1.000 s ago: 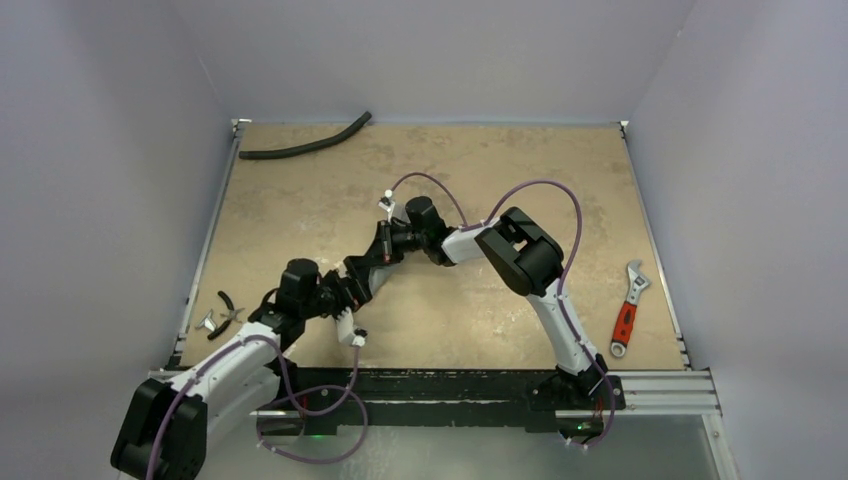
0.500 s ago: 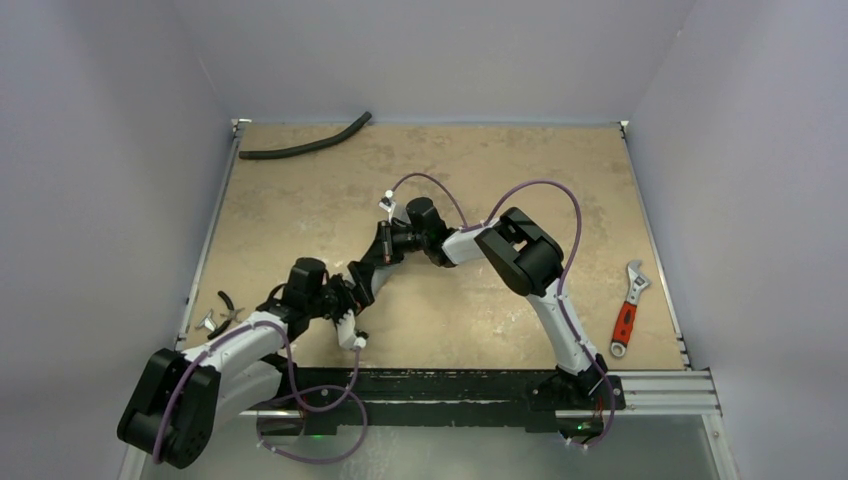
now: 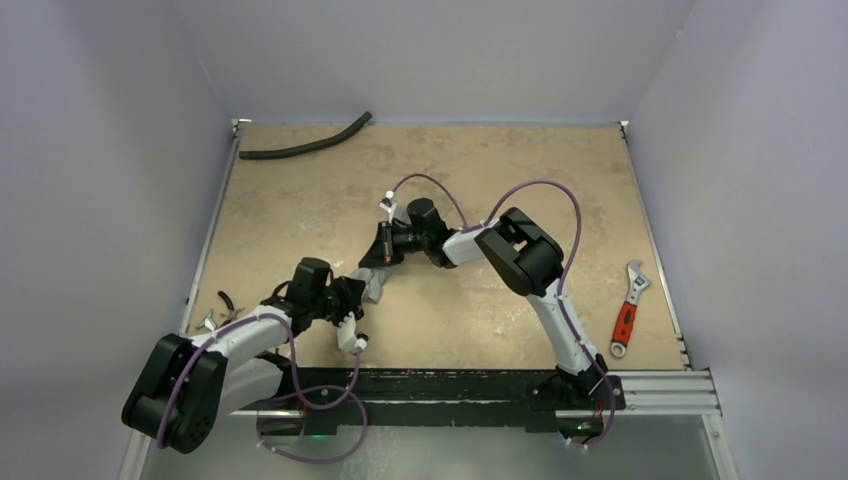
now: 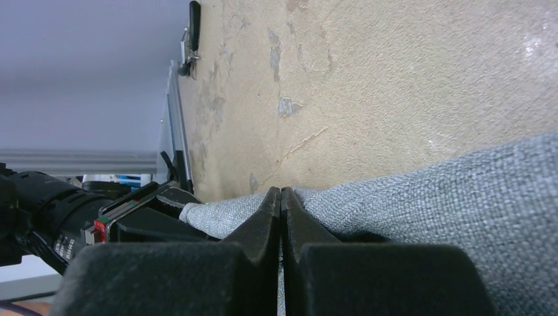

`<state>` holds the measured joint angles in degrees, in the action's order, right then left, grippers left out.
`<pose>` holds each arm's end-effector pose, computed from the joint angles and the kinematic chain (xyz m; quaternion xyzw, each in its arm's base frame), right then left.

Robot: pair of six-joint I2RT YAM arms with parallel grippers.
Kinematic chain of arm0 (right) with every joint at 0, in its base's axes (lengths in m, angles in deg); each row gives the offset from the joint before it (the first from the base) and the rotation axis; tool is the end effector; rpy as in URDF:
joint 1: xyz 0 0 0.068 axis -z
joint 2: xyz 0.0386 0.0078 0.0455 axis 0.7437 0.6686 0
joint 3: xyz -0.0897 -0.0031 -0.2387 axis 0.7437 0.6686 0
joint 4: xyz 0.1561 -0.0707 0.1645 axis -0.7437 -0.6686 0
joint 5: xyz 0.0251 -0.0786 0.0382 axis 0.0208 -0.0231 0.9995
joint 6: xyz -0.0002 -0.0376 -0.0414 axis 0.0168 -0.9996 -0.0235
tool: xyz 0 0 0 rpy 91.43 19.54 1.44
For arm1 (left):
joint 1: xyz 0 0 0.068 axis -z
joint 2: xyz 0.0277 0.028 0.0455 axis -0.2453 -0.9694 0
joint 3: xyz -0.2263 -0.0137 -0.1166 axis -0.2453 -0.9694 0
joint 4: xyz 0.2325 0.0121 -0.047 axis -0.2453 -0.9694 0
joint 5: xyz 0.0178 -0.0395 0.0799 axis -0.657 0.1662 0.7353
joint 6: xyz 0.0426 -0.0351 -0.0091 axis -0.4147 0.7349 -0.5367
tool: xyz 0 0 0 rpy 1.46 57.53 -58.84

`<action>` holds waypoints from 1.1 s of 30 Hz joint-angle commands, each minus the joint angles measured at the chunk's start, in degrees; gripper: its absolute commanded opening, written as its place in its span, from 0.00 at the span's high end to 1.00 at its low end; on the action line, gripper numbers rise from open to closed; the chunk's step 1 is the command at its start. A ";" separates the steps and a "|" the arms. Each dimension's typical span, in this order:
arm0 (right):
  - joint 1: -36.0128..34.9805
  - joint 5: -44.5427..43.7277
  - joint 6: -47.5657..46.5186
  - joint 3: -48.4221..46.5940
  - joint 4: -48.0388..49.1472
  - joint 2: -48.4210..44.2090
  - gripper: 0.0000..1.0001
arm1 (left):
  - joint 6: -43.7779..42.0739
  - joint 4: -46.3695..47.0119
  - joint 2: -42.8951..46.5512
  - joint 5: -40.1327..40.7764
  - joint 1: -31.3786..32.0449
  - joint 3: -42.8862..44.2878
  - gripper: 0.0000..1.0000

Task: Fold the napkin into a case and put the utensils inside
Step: Pick up the smaller rectangle-folded napkin from the center of the board, then turn over the smaller rectangle-folded napkin at the center of the board.

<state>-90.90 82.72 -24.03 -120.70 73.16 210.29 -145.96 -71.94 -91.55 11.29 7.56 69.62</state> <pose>0.3149 0.3273 0.1027 -0.1774 0.7650 0.5921 0.1810 0.1478 -0.0775 0.1213 0.8874 0.2486 0.0956 0.3763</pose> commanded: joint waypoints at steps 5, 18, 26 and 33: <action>-1.67 -0.07 -2.21 4.28 -11.50 2.12 1.00 | -4.30 -0.07 2.03 -6.06 1.00 3.21 1.00; 10.73 -5.58 -17.99 -5.53 -24.91 -6.58 0.87 | -0.66 -21.76 10.52 -9.58 1.34 9.87 1.00; 12.08 1.45 -21.73 -9.16 -26.36 -4.17 0.92 | -1.86 -27.09 12.64 -9.52 1.27 9.22 1.00; 12.27 1.58 -24.90 -12.73 -29.39 -5.39 0.98 | -1.67 -27.88 14.00 -9.64 1.27 7.88 1.00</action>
<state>-78.55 82.76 -45.52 -130.29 46.04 206.49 -145.94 -97.36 -78.81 5.22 8.50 77.97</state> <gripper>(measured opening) 0.037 0.059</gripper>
